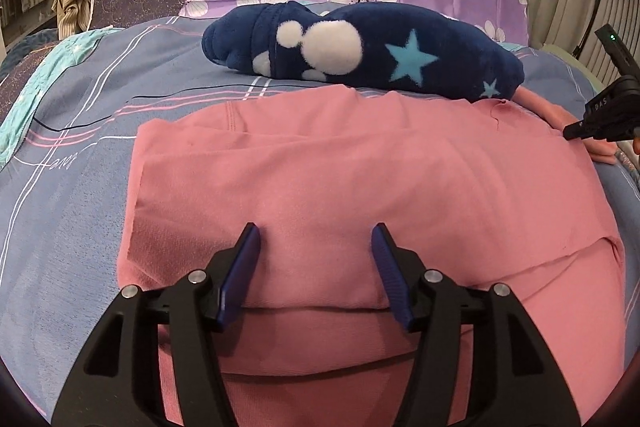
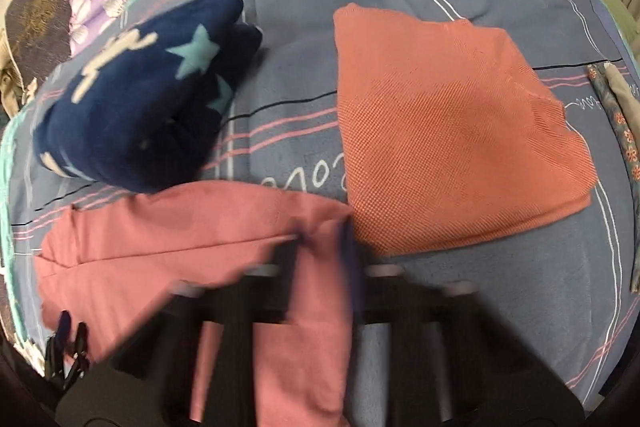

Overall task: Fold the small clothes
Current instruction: 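Grasp the small orange cloth with the right gripper, fold it, release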

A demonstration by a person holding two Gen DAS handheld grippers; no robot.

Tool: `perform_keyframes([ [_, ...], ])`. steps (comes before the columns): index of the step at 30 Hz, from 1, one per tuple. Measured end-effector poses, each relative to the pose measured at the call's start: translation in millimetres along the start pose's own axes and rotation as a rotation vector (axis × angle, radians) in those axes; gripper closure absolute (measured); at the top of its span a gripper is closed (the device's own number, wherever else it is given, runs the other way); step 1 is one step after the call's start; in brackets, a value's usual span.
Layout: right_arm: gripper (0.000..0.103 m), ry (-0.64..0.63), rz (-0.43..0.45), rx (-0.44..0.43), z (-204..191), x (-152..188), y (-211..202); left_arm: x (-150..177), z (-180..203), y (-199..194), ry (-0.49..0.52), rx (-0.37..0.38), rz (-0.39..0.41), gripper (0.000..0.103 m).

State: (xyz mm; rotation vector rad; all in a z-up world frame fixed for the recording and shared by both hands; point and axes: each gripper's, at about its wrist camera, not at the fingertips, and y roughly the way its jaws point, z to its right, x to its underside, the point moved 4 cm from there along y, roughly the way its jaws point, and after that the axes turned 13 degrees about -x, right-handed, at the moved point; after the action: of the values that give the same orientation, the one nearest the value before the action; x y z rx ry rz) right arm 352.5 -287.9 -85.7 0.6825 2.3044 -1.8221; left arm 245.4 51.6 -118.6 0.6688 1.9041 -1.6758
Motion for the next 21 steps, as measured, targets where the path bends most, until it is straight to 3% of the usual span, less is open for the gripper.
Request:
perform_keyframes([
  [2, 0.1, -0.024, 0.06, 0.06, 5, -2, -10, 0, 0, 0, -0.001, 0.002, -0.001, 0.044],
  [4, 0.103, -0.031, 0.118, 0.198, 21, -4, -14, 0, 1, 0, 0.005, -0.006, -0.001, 0.043],
  [5, 0.1, -0.025, 0.131, 0.159, 28, -4, -16, 0, 1, 0, 0.007, -0.008, 0.0, 0.043],
  [7, 0.098, 0.014, 0.139, -0.019, 34, -2, -21, 0, 1, 0, 0.004, -0.005, -0.001, 0.043],
  [9, 0.088, 0.061, 0.189, -0.084, 49, 5, -39, 0, 2, 0, 0.002, -0.001, -0.001, 0.043],
  [11, 0.058, 0.1, 0.253, -0.089, 67, 13, -61, 0, 3, 0, 0.005, -0.003, -0.001, 0.042],
  [14, 0.052, 0.238, 0.314, -0.13, 111, 29, -85, 0, 3, -1, 0.008, -0.005, -0.001, 0.042],
  [16, 0.045, 0.411, 0.318, -0.164, 146, 37, -85, 0, 3, -1, 0.008, -0.006, 0.0, 0.042],
  [18, 0.041, 0.602, 0.308, -0.274, 178, 45, -75, 0, 3, -1, 0.008, -0.007, 0.0, 0.042],
  [19, 0.041, 0.682, 0.304, -0.375, 189, 46, -63, 0, 3, -1, 0.007, -0.006, 0.001, 0.042],
  [21, 0.041, 0.748, 0.314, -0.489, 201, 38, -44, 0, 2, -1, 0.006, -0.004, 0.001, 0.042],
])
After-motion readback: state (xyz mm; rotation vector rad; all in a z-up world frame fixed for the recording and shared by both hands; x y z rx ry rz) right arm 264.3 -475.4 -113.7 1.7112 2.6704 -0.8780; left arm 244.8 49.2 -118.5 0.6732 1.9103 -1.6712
